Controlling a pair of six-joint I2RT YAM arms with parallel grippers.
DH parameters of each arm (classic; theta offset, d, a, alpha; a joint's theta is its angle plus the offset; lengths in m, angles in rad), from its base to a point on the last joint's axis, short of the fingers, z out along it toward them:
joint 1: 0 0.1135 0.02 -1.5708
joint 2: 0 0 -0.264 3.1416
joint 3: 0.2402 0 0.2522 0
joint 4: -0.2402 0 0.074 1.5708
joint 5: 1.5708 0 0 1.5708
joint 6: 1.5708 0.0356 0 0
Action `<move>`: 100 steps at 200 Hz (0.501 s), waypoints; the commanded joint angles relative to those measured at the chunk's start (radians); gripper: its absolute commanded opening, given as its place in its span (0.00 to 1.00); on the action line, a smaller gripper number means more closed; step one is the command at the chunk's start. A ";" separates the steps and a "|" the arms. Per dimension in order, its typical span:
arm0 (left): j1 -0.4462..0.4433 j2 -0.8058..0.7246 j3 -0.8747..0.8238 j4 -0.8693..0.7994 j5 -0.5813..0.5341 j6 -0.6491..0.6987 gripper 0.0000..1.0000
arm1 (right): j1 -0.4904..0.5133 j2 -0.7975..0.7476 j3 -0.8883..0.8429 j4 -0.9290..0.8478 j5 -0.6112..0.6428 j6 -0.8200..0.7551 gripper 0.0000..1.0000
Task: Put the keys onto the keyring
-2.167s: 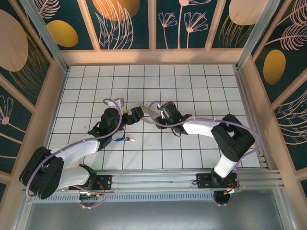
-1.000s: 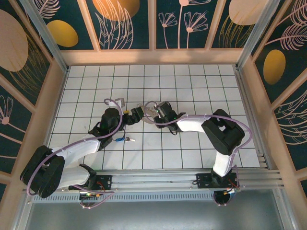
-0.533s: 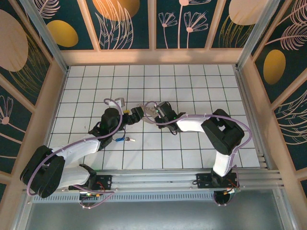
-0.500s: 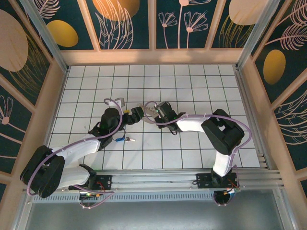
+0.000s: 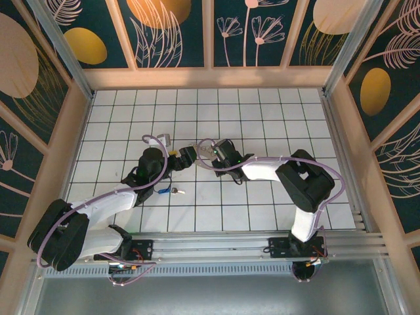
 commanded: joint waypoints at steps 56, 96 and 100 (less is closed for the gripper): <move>-0.006 0.004 -0.001 0.035 0.016 0.002 0.99 | -0.009 -0.057 0.017 -0.039 -0.033 0.006 0.00; -0.006 0.005 0.001 0.035 0.019 0.003 0.98 | -0.037 -0.092 -0.014 0.011 -0.192 0.062 0.00; -0.005 0.004 0.000 0.035 0.019 0.004 0.99 | -0.040 -0.093 -0.019 0.015 -0.203 0.067 0.00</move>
